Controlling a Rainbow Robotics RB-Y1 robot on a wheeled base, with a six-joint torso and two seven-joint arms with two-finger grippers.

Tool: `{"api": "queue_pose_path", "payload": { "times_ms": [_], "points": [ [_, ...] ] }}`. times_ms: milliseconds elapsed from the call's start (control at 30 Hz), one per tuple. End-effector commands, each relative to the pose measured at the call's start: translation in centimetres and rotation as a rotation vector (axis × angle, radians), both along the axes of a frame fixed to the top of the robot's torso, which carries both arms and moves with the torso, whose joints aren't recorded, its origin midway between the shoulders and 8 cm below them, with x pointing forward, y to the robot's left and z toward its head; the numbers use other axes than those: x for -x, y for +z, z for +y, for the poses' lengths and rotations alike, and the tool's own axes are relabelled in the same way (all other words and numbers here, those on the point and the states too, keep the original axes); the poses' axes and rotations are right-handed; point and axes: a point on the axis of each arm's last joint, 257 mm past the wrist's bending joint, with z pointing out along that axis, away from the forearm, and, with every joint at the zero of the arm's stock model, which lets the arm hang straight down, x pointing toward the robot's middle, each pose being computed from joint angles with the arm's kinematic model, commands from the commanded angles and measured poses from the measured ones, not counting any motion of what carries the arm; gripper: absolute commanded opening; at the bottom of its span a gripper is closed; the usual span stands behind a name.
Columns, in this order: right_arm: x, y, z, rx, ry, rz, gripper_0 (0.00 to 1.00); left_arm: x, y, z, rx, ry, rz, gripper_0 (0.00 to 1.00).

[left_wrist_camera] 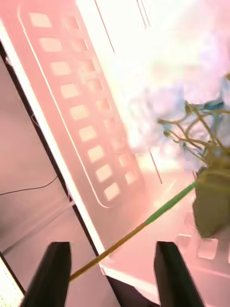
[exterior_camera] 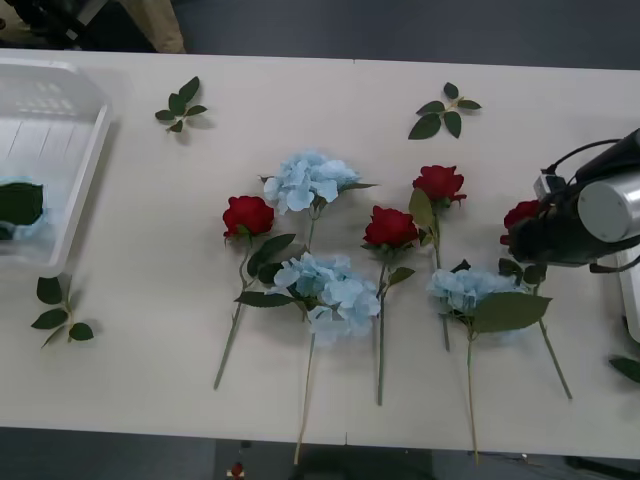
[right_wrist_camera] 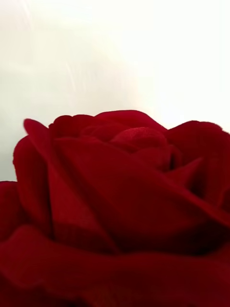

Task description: Put the red flowers into the right box and the blue flowers into the left box

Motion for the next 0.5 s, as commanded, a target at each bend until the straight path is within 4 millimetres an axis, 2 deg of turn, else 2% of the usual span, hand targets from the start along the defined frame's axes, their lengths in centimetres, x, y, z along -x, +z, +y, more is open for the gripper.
{"api": "queue_pose_path", "payload": {
  "times_ms": [33,100,167,233,267,333,367,433,467,500],
  "points": [
    [-2.0,6.6,1.0,0.021,0.091,-0.105,0.00,-1.4,3.5,0.0,0.036,-0.028,-0.056,1.00],
    [-2.2,8.4,0.8,0.028,0.095,-0.132,0.00,-1.6,3.8,-0.4,0.058,-0.046,-0.057,1.00],
    [-2.6,10.1,0.5,0.048,0.102,-0.166,0.00,-1.8,4.1,-1.9,0.106,-0.080,-0.053,1.00],
    [-3.4,12.5,-0.3,0.095,0.140,-0.220,0.00,-2.6,5.3,-6.0,0.210,-0.168,-0.066,1.00],
    [-3.6,13.0,-0.6,0.107,0.148,-0.231,0.00,-2.7,5.7,-7.2,0.239,-0.190,-0.072,1.00],
    [-4.3,15.0,-1.7,0.134,0.171,-0.272,0.00,-3.1,7.0,-12.2,0.352,-0.262,-0.095,1.00],
    [-4.4,15.6,-2.0,0.139,0.174,-0.282,0.00,-3.2,7.4,-13.4,0.383,-0.276,-0.104,1.00],
    [-4.9,17.1,-3.6,0.183,0.182,-0.308,0.00,-3.3,8.5,-17.6,0.538,-0.303,-0.144,1.00],
    [-5.0,17.5,-4.2,0.200,0.186,-0.313,0.00,-3.2,8.6,-18.5,0.584,-0.307,-0.150,1.00],
    [-5.2,17.9,-5.1,0.226,0.189,-0.315,0.00,-3.1,9.0,-20.4,0.663,-0.325,-0.161,1.00]
  ]
}}
